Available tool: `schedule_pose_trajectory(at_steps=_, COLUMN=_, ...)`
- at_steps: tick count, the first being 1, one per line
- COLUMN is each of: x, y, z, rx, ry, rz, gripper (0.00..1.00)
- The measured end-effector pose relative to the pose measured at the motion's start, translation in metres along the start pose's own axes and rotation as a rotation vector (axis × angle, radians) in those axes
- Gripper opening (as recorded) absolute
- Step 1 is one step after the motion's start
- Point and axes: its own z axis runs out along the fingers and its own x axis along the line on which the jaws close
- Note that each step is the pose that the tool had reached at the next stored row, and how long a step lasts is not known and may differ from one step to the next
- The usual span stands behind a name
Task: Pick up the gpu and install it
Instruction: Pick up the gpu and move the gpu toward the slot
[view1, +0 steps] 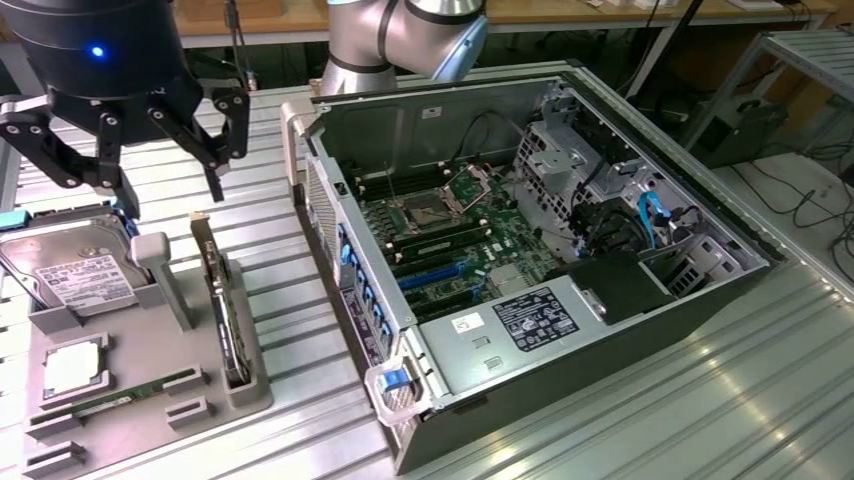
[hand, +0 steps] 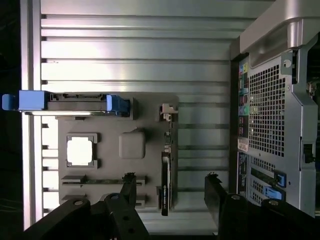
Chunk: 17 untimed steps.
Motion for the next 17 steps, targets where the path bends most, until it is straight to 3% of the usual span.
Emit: schedule_pose_trajectory(at_steps=17, x=0.0011, y=-0.007, z=0.008, rx=-0.0097, ry=-0.0091, rz=-0.083, gripper=0.66)
